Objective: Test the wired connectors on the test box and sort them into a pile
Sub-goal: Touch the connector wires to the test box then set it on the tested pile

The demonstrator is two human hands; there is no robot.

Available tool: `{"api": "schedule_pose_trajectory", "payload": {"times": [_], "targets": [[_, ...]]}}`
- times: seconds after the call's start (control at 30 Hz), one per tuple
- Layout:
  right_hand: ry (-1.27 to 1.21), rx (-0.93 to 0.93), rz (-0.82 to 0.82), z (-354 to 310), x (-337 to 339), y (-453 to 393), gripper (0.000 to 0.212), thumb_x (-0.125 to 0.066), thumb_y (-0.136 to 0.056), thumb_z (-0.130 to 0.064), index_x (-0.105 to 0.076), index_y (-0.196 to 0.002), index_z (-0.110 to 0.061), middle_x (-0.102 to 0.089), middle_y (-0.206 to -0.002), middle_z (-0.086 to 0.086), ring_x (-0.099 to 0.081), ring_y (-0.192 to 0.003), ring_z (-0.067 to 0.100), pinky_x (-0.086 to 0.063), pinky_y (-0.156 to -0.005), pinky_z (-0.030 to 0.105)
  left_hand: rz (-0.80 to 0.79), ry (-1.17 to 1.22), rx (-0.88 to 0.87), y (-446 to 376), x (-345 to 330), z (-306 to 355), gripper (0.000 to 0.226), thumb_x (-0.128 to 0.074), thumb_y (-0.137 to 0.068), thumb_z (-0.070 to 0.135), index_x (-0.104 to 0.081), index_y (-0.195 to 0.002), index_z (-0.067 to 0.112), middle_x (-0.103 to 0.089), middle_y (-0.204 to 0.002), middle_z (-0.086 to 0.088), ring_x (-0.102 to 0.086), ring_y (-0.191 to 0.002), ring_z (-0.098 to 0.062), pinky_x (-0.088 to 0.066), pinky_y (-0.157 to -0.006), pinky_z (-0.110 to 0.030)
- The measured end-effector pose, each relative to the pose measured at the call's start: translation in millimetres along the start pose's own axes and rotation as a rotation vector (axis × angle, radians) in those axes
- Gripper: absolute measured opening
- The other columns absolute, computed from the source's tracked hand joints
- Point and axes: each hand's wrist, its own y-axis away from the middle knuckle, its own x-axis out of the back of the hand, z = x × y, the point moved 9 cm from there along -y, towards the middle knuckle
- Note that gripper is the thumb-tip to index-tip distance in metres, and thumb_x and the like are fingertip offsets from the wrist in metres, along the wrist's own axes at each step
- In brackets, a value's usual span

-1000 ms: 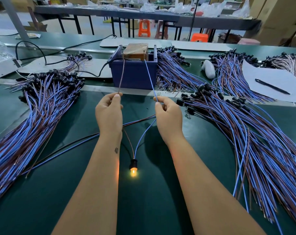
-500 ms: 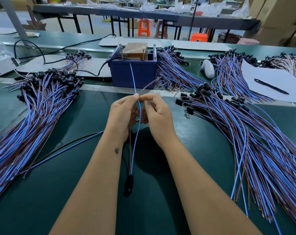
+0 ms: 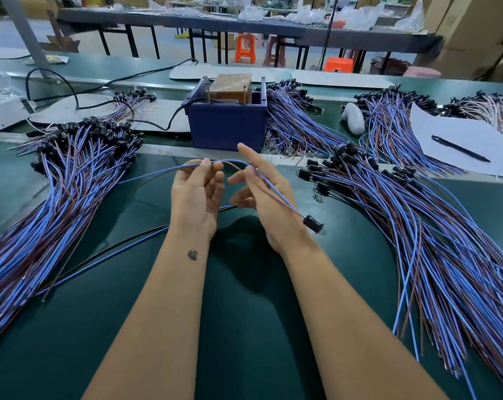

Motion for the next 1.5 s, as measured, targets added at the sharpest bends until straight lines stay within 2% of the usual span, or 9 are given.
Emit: {"api": "schedule_pose_trajectory", "payload": {"times": [0.1,0.2,0.47,0.7,0.8,0.97,1.1,1.23,1.5], "targets": [[-0.161,-0.039,0.076,2,12,-3,0.037,-0.042,-0.101,0.000,-0.062,-0.118,-0.026,-0.069,-0.093,0.001,-0.066,-0.076,0.015,-0.050,-0.076,0.028,-0.062,-0.076,-0.019,3,-8,1,0.020,-0.056,-0.097,0.007,-0.054,-0.081,0.018,-0.072,-0.069,0.001,-0.063,-0.055,-0.005,-0.049,-0.050,-0.015],[-0.289,-0.053,0.189,4,27,-5,0.023,-0.042,-0.104,-0.018,-0.065,-0.110,-0.020,-0.068,-0.090,0.003,-0.067,-0.078,0.016,-0.051,-0.074,0.025,-0.102,-0.255,-0.137,9,-18,5,0.021,-0.061,-0.093,0.003,-0.056,-0.079,0.017,-0.072,-0.072,-0.001,-0.064,-0.059,-0.008,-0.050,-0.055,-0.018],[0.002,-0.049,0.614,-2,95,1,0.040,-0.032,-0.107,-0.025,-0.048,-0.072,-0.015,-0.055,-0.063,0.000,-0.057,-0.057,0.013,-0.046,-0.060,0.026,-0.551,-0.927,-0.417,50,-73,-30,0.017,-0.071,-0.081,0.000,-0.058,-0.071,0.004,-0.057,-0.061,-0.001,-0.047,-0.055,-0.007,-0.040,-0.054,-0.022],[1.004,-0.264,0.536,-28,147,11,0.023,-0.044,-0.099,-0.041,-0.047,-0.092,-0.020,-0.050,-0.073,-0.005,-0.046,-0.072,0.026,-0.030,-0.065,0.035,-0.954,-1.288,-0.480,93,-104,-80,0.023,-0.067,-0.074,0.000,-0.072,-0.087,0.018,-0.070,-0.080,0.007,-0.062,-0.076,-0.012,-0.051,-0.072,-0.028],[1.245,-0.320,0.588,-42,162,18,0.022,-0.050,-0.096,-0.031,-0.051,-0.111,-0.016,-0.059,-0.098,0.008,-0.047,-0.082,0.030,-0.034,-0.068,0.036,-0.932,-1.337,-0.502,91,-104,-81,0.022,-0.067,-0.078,0.006,-0.072,-0.093,0.022,-0.070,-0.085,0.007,-0.060,-0.081,-0.012,-0.050,-0.077,-0.032],[1.508,-0.411,0.639,-51,163,26,0.053,-0.068,-0.082,-0.025,-0.046,-0.130,-0.018,-0.038,-0.137,0.019,-0.034,-0.125,0.038,-0.028,-0.104,0.046,-0.813,-1.411,-0.489,83,-99,-77,0.020,-0.062,-0.086,0.012,-0.072,-0.097,0.024,-0.065,-0.087,0.012,-0.056,-0.091,-0.013,-0.047,-0.083,-0.033],[1.553,-0.330,0.635,-58,144,22,0.057,-0.064,-0.074,-0.008,-0.049,-0.127,-0.020,-0.031,-0.141,0.016,-0.027,-0.131,0.036,-0.024,-0.108,0.049,-0.585,-1.497,-0.495,62,-89,-65,0.020,-0.058,-0.090,0.017,-0.073,-0.103,0.021,-0.068,-0.103,-0.001,-0.056,-0.105,-0.024,-0.044,-0.091,-0.038],[1.561,-0.112,0.451,-55,95,3,0.030,-0.055,-0.088,-0.019,-0.060,-0.117,-0.016,-0.055,-0.121,0.012,-0.046,-0.111,0.033,-0.035,-0.088,0.040,-0.487,-1.518,-0.434,48,-79,-60,0.023,-0.052,-0.092,0.015,-0.070,-0.107,0.017,-0.068,-0.113,-0.004,-0.056,-0.110,-0.027,-0.044,-0.093,-0.041],[1.419,-0.460,0.474,-9,145,19,0.047,-0.030,-0.100,-0.047,-0.041,-0.141,-0.029,-0.043,-0.141,0.012,-0.034,-0.128,0.033,-0.026,-0.102,0.053,-0.498,-1.514,-0.429,46,-74,-62,0.024,-0.052,-0.094,0.018,-0.068,-0.112,0.019,-0.064,-0.121,0.001,-0.051,-0.118,-0.022,-0.039,-0.102,-0.037]]}}
